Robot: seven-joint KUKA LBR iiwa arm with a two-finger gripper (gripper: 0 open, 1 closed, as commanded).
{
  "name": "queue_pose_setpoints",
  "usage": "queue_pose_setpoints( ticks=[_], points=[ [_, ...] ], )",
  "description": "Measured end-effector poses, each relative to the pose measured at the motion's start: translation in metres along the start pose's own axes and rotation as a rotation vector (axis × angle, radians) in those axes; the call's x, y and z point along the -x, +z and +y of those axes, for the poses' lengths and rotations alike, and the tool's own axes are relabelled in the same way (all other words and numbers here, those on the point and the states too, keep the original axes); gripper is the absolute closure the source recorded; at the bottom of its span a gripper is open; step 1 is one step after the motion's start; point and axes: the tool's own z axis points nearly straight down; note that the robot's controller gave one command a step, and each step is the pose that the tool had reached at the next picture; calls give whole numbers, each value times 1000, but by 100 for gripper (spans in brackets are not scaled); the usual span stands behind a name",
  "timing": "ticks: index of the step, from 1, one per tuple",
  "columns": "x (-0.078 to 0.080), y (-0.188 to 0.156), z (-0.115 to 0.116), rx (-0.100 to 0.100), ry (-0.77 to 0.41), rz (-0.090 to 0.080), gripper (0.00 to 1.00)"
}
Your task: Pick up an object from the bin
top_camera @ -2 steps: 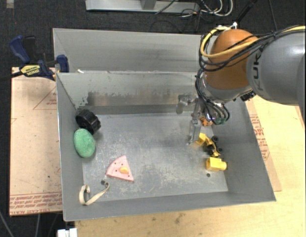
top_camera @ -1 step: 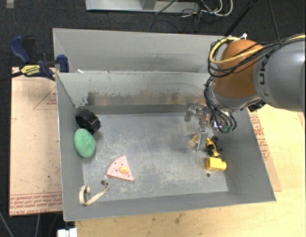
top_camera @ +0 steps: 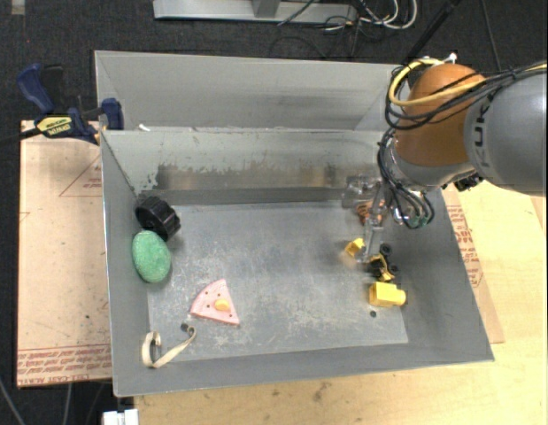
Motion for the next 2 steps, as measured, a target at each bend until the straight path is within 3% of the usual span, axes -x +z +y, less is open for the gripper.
queue_pose_setpoints(
  ticks=[1,2],
  points=[
    [-1,11,-12,1,-222,4,0],
    [-8,22,-14,2,-98,3,0]
  ],
)
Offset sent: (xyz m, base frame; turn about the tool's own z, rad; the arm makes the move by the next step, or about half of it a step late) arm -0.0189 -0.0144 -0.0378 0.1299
